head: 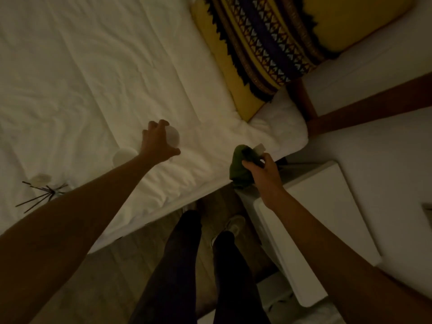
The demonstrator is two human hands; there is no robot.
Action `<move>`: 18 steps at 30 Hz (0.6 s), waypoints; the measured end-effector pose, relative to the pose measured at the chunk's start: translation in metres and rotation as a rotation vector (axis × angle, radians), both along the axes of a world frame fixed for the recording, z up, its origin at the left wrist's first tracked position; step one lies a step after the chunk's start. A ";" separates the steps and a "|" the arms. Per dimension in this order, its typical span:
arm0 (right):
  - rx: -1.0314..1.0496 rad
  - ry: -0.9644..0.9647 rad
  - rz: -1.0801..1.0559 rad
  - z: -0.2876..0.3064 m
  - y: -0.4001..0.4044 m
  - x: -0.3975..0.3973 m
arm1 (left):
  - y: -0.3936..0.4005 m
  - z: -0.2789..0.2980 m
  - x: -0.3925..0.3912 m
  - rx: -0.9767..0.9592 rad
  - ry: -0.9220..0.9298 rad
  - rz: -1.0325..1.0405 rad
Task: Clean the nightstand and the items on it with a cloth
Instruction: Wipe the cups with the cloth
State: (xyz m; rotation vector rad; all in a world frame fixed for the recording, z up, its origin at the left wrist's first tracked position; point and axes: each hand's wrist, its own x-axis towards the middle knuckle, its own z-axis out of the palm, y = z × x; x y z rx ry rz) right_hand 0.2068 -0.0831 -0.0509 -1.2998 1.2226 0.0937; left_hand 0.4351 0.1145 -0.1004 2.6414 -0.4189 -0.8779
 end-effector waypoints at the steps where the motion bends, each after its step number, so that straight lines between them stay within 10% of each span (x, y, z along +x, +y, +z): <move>1: -0.041 -0.032 0.008 0.012 -0.001 0.000 | -0.007 0.015 -0.004 -0.068 0.012 0.036; 18: -0.869 -0.632 -0.020 0.269 -0.065 -0.087 | -0.191 0.324 -0.151 -0.821 0.102 -0.293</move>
